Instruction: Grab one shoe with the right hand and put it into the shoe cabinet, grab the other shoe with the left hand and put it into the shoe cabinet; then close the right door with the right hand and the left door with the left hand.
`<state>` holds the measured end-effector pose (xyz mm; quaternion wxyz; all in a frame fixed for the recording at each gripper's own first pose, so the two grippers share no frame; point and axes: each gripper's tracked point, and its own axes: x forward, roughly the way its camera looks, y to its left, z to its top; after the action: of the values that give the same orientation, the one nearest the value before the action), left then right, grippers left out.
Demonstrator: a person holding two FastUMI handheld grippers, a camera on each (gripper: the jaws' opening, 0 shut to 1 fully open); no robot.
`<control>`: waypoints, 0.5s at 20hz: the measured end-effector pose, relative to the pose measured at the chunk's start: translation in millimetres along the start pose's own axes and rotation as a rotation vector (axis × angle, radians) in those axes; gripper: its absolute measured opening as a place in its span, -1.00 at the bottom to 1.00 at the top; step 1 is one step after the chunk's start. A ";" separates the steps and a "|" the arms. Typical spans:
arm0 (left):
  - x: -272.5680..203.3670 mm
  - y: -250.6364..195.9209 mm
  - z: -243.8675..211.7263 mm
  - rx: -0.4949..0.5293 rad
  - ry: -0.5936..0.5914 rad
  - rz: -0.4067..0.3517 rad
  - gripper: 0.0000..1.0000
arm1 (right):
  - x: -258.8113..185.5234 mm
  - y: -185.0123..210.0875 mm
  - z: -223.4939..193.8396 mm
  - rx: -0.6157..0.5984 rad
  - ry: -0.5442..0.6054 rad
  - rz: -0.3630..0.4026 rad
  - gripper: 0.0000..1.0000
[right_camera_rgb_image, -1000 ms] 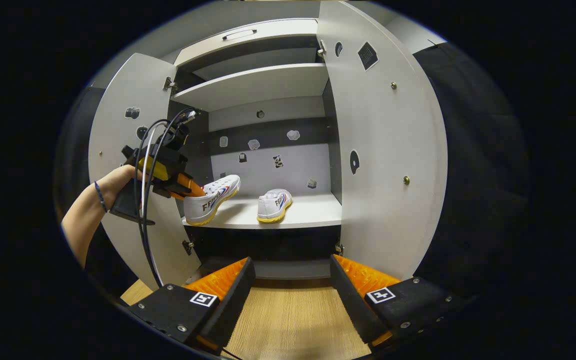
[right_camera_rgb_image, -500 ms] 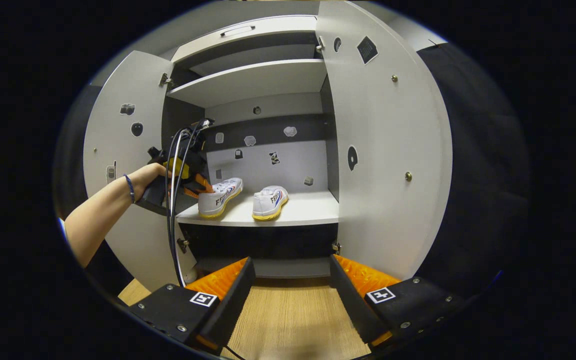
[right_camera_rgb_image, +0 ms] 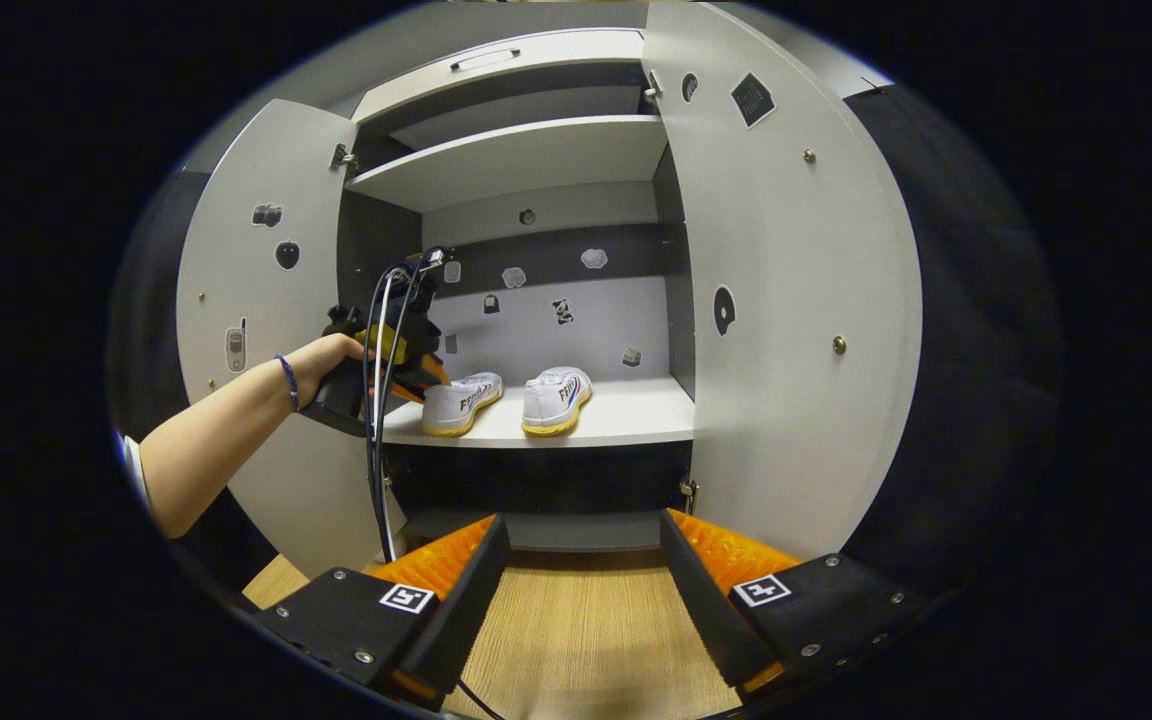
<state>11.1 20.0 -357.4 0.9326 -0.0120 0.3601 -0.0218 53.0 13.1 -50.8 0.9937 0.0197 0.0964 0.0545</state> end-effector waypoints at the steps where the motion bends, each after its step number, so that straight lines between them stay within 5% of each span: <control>1: -6.6 -1.5 4.8 0.001 -0.025 -0.007 -0.48 | -1.7 0.8 -0.2 0.004 -0.001 0.001 0.86; 4: -40.4 -8.5 26.3 0.048 -0.127 -0.010 -0.46 | -8.9 6.0 3.4 0.014 -0.010 0.017 0.86; 10: -132.3 -38.8 43.8 0.080 -0.325 -0.071 0.07 | -31.6 5.7 13.9 -0.004 -0.040 0.021 0.86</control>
<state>-58.5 -12.0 -234.6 0.9769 0.0089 0.2026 -0.0668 24.3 14.9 -30.8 0.9948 0.0200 0.0760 0.0648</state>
